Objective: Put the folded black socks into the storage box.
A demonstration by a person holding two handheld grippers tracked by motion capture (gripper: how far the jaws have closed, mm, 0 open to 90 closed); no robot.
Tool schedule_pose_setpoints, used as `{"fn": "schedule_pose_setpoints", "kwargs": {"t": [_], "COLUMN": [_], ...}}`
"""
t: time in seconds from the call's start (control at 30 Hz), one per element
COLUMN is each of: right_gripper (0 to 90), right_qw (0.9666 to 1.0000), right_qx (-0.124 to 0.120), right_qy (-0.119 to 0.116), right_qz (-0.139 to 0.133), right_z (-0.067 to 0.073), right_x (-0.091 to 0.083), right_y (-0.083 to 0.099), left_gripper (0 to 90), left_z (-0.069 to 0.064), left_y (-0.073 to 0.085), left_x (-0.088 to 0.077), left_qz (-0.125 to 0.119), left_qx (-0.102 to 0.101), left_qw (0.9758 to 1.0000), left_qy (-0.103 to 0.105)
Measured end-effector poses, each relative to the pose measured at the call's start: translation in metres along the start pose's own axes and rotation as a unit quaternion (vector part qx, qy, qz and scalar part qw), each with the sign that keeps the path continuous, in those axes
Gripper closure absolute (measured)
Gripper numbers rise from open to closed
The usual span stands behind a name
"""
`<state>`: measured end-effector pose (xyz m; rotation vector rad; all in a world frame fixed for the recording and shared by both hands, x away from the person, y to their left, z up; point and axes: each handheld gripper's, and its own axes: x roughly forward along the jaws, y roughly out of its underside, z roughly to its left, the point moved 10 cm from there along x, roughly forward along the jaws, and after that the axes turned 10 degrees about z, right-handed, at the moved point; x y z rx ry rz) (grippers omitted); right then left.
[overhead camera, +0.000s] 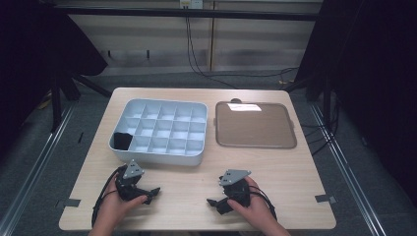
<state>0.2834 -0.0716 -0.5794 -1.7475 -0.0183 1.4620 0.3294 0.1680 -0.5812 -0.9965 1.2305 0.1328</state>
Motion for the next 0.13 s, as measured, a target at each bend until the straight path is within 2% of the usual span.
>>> {"fn": "schedule_pose_setpoints", "kwargs": {"t": [0.13], "right_gripper": [12.0], "right_qw": [1.0], "right_qx": [0.0], "right_qy": [0.0], "right_qz": [-0.001], "right_z": [0.0], "right_x": [0.0001], "right_y": [-0.0002], "left_gripper": [0.0], "left_z": [-0.0003], "left_y": [0.0], "left_x": [0.0001], "left_qz": [0.0], "left_qx": [0.0], "left_qw": [1.0], "left_qy": [0.001]}}
